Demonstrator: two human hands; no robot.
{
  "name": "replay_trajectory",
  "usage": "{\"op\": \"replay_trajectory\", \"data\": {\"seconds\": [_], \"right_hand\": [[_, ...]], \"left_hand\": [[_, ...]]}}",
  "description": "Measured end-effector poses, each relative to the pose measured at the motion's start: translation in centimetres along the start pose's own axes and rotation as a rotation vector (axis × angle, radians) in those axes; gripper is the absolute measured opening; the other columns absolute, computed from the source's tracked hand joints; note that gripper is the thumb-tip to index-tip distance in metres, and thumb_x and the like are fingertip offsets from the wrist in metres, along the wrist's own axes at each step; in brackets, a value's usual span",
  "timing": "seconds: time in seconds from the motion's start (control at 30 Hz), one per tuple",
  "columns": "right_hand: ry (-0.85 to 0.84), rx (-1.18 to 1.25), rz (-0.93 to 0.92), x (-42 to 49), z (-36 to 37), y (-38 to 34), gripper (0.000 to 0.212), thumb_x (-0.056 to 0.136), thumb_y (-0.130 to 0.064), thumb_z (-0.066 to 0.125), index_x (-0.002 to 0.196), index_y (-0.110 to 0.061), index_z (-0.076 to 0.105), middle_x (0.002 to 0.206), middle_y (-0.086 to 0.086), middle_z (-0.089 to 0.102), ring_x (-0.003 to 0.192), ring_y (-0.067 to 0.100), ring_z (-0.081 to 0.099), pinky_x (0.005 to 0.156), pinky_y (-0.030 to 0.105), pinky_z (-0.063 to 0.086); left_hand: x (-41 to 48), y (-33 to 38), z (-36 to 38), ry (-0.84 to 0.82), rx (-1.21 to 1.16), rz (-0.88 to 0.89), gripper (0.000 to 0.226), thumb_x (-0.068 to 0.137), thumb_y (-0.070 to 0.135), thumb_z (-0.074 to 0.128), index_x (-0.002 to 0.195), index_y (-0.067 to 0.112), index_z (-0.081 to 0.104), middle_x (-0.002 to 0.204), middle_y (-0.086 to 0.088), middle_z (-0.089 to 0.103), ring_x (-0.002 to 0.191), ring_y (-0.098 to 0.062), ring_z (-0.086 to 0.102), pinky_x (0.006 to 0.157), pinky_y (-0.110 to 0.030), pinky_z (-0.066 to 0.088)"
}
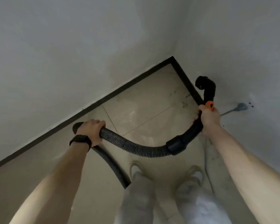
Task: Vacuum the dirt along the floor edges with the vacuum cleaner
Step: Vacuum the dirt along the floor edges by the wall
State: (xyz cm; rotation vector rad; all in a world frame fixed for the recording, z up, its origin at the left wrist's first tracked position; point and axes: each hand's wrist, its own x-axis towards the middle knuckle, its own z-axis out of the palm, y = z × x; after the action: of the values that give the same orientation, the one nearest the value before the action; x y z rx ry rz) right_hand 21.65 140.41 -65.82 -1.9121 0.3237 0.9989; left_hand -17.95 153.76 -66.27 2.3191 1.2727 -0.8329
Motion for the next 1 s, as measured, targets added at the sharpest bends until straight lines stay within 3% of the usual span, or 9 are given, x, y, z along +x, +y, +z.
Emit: {"op": "replay_trajectory", "data": {"seconds": [0.17, 0.27, 0.33, 0.4, 0.53, 0.67, 0.77, 0.9, 1.0], "right_hand": [[0.058, 0.058, -0.063, 5.1, 4.2, 5.7, 0.009, 0.093, -0.008, 0.057, 0.095, -0.014, 0.051, 0.069, 0.007, 0.054, 0.042, 0.015, 0.049, 0.043, 0.026, 0.048], [0.116, 0.113, -0.098, 7.9, 6.9, 9.7, 0.009, 0.091, -0.01, 0.058, 0.099, -0.012, 0.055, 0.076, 0.008, 0.058, 0.043, 0.015, 0.05, 0.043, 0.027, 0.048], [0.17, 0.146, -0.119, 9.2, 8.5, 12.4, 0.006, 0.091, -0.011, 0.058, 0.095, -0.013, 0.053, 0.078, 0.008, 0.06, 0.04, 0.014, 0.051, 0.043, 0.026, 0.048], [0.205, 0.224, -0.111, 10.7, 9.9, 14.6, 0.011, 0.092, -0.012, 0.059, 0.1, -0.014, 0.054, 0.079, 0.006, 0.06, 0.037, 0.012, 0.052, 0.042, 0.026, 0.048], [0.174, 0.276, -0.129, 12.7, 13.0, 19.0, 0.019, 0.092, -0.016, 0.063, 0.106, -0.021, 0.051, 0.077, 0.001, 0.062, 0.04, 0.012, 0.057, 0.046, 0.028, 0.053], [0.072, 0.279, -0.115, 13.6, 14.8, 23.2, 0.019, 0.088, -0.018, 0.069, 0.096, -0.024, 0.053, 0.061, -0.006, 0.064, 0.047, 0.015, 0.062, 0.05, 0.032, 0.053], [-0.074, 0.3, -0.036, 14.7, 14.6, 24.9, 0.026, 0.086, -0.012, 0.077, 0.099, -0.016, 0.055, 0.073, 0.004, 0.067, 0.052, 0.019, 0.066, 0.054, 0.033, 0.054], [-0.315, 0.423, 0.142, 15.0, 15.2, 25.8, 0.016, 0.087, -0.004, 0.073, 0.094, -0.005, 0.059, 0.068, 0.008, 0.063, 0.053, 0.022, 0.062, 0.058, 0.037, 0.058], [-0.295, 0.44, 0.202, 14.6, 16.9, 27.1, 0.014, 0.09, -0.004, 0.067, 0.085, -0.009, 0.054, 0.06, 0.003, 0.052, 0.044, 0.017, 0.049, 0.049, 0.03, 0.049]], "left_hand": [[6.3, -2.4, 4.0, -0.018, 0.164, -0.043, 0.02, 0.085, 0.023, 0.06, 0.091, 0.032, 0.043, 0.085, 0.01, 0.046, 0.097, -0.019, 0.051, 0.09, -0.035, 0.04], [9.8, -1.9, 5.9, -0.293, 0.3, -0.147, 0.028, 0.083, 0.031, 0.064, 0.108, 0.029, 0.05, 0.101, 0.005, 0.053, 0.107, -0.022, 0.05, 0.104, -0.044, 0.037], [11.8, 0.0, 7.2, -0.579, 0.114, -0.211, 0.061, 0.075, 0.032, 0.076, 0.128, 0.029, 0.045, 0.123, -0.002, 0.055, 0.113, -0.027, 0.051, 0.103, -0.046, 0.04], [14.1, 3.3, 9.2, -0.683, -0.243, -0.169, 0.09, 0.069, 0.033, 0.082, 0.144, 0.031, 0.033, 0.14, -0.003, 0.048, 0.12, -0.027, 0.05, 0.098, -0.038, 0.044], [17.6, 12.5, 12.9, -0.513, -0.552, 0.079, 0.095, 0.067, 0.032, 0.084, 0.146, 0.033, 0.03, 0.134, 0.002, 0.054, 0.109, -0.02, 0.054, 0.088, -0.028, 0.043], [19.3, 18.3, 17.4, -0.222, -0.498, 0.193, 0.036, 0.072, 0.021, 0.066, 0.106, 0.029, 0.055, 0.093, 0.002, 0.068, 0.08, -0.021, 0.066, 0.068, -0.032, 0.055], [19.1, 17.4, 20.4, -0.162, -0.493, 0.216, 0.022, 0.066, 0.026, 0.059, 0.078, 0.037, 0.044, 0.074, 0.01, 0.06, 0.064, -0.014, 0.06, 0.053, -0.027, 0.044], [18.6, 14.7, 22.4, -0.093, -0.423, 0.177, 0.021, 0.064, 0.031, 0.059, 0.077, 0.036, 0.043, 0.07, 0.011, 0.057, 0.06, -0.011, 0.054, 0.05, -0.024, 0.035], [19.2, 12.9, 23.3, -0.111, -0.329, 0.17, 0.022, 0.066, 0.03, 0.06, 0.079, 0.038, 0.044, 0.072, 0.01, 0.057, 0.062, -0.011, 0.054, 0.05, -0.024, 0.035]]}}
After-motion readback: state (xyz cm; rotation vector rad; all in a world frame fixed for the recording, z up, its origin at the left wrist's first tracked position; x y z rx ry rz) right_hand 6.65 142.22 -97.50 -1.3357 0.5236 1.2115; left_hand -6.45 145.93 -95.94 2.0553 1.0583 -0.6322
